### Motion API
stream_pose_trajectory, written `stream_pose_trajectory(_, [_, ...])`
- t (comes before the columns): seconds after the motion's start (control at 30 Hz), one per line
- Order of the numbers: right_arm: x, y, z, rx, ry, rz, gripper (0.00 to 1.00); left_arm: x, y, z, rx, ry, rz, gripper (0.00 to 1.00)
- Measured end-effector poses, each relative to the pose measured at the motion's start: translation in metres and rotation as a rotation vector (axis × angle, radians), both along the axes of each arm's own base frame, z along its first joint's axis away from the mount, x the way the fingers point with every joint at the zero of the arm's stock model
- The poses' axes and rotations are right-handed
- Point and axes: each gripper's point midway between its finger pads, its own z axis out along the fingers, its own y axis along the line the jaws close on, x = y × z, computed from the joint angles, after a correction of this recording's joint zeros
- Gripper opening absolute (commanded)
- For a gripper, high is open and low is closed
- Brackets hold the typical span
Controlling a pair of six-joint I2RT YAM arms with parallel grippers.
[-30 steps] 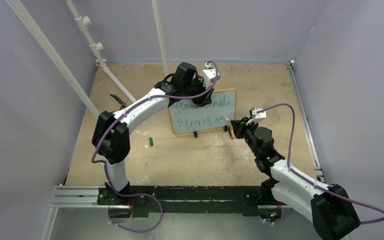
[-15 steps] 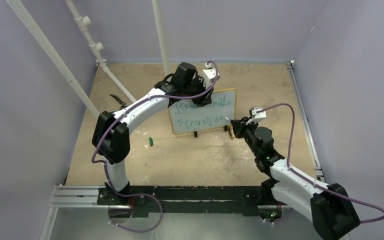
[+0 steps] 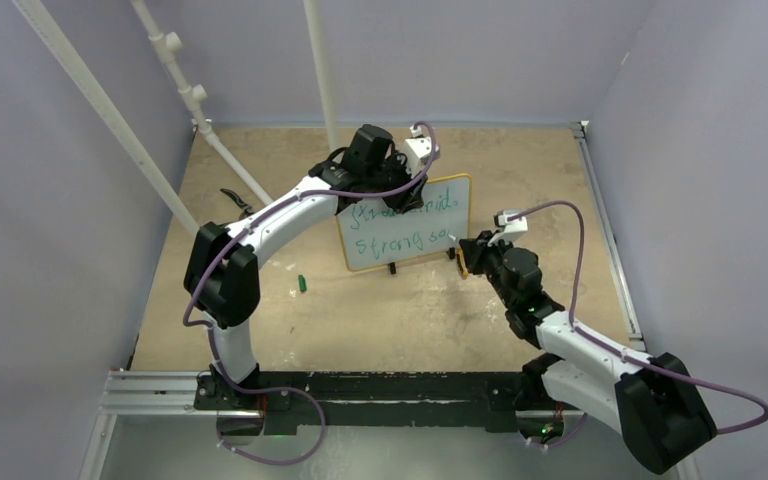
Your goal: Write a sentence on the whiteboard
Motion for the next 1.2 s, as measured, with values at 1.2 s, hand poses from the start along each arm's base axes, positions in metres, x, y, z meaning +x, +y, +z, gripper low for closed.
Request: stream_pose_trajectory(1.2, [0.003, -0.007, 0.007, 0.013, -0.017, -0.053, 0.00, -0.001, 0.000, 0.000, -0.001, 0.001, -0.002, 0.00])
